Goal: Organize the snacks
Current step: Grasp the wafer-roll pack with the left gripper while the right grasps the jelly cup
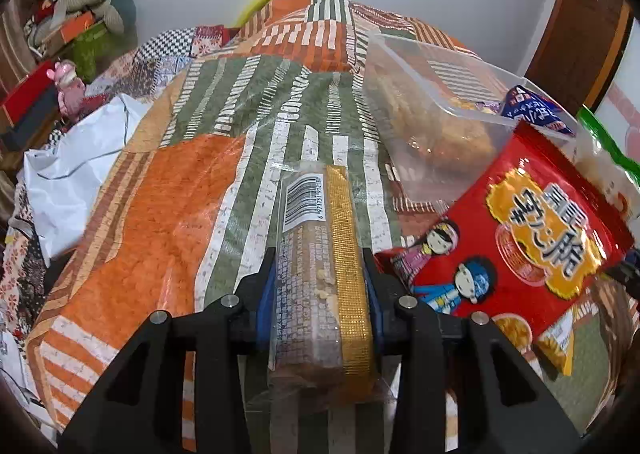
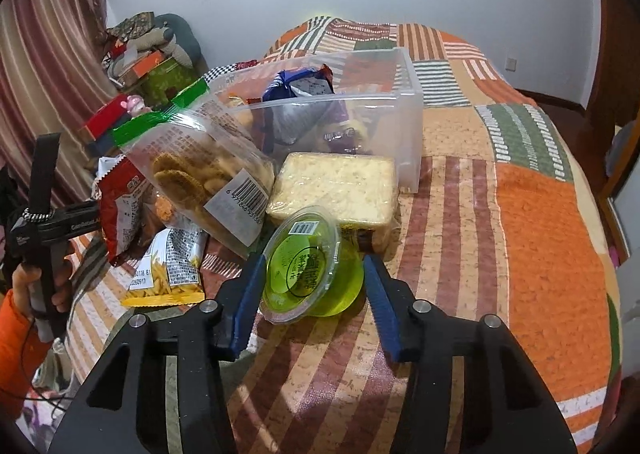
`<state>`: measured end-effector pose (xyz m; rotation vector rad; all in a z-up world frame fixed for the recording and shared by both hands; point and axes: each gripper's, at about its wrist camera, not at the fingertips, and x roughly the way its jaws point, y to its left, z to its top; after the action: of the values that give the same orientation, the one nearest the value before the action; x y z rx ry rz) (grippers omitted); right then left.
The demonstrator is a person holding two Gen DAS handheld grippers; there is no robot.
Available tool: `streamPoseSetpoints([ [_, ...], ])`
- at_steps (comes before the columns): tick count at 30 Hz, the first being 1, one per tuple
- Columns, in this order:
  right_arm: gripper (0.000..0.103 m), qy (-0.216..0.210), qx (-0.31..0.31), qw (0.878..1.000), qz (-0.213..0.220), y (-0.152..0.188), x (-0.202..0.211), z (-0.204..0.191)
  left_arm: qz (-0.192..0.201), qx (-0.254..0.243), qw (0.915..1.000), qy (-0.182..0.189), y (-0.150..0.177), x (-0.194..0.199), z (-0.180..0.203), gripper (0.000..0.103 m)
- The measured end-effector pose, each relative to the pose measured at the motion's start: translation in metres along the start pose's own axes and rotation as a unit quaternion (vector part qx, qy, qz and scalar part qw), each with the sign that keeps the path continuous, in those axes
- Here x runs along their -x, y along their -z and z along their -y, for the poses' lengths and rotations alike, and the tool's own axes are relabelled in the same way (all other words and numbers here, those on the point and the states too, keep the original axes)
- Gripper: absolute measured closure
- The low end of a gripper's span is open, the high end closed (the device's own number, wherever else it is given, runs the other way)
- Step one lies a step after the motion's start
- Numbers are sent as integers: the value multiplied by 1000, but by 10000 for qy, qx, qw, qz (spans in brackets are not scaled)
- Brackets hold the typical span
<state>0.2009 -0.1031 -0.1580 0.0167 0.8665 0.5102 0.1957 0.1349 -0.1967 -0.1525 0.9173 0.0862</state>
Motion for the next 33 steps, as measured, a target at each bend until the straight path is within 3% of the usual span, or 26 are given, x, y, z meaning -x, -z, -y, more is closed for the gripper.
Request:
streamPoseSetpoints([
  [9,61,12,240,9997,49,2,6,-11,320,-30,9995,30,3,36,4,67],
  [12,57,90,291,9995,-52,1,5,-14,441,-64,9990,86,2,52,6,67],
  [14,42,26,153,9998,-158,-1,1,-11,522,-147,9985,76,1,60,8,67],
  [21,39,-112,-132,9990,-419,-2,-13,1,770,-201,9968,119,-2,80,15,67],
  [24,40,-59,-134,9992,-368,-4,-13,0,856,-186,9960,174,-5,85,17,67],
  [25,43,-28,-132,9992,-364,-5,-14,-1,889,-180,9957,181,-6,87,18,67],
  [26,53,-13,-146,9993,-354,-5,-15,0,917,-179,9955,185,-7,88,19,67],
  [33,58,25,-138,9997,-186,-5,-3,-1,1106,-210,9933,260,-16,97,27,67],
])
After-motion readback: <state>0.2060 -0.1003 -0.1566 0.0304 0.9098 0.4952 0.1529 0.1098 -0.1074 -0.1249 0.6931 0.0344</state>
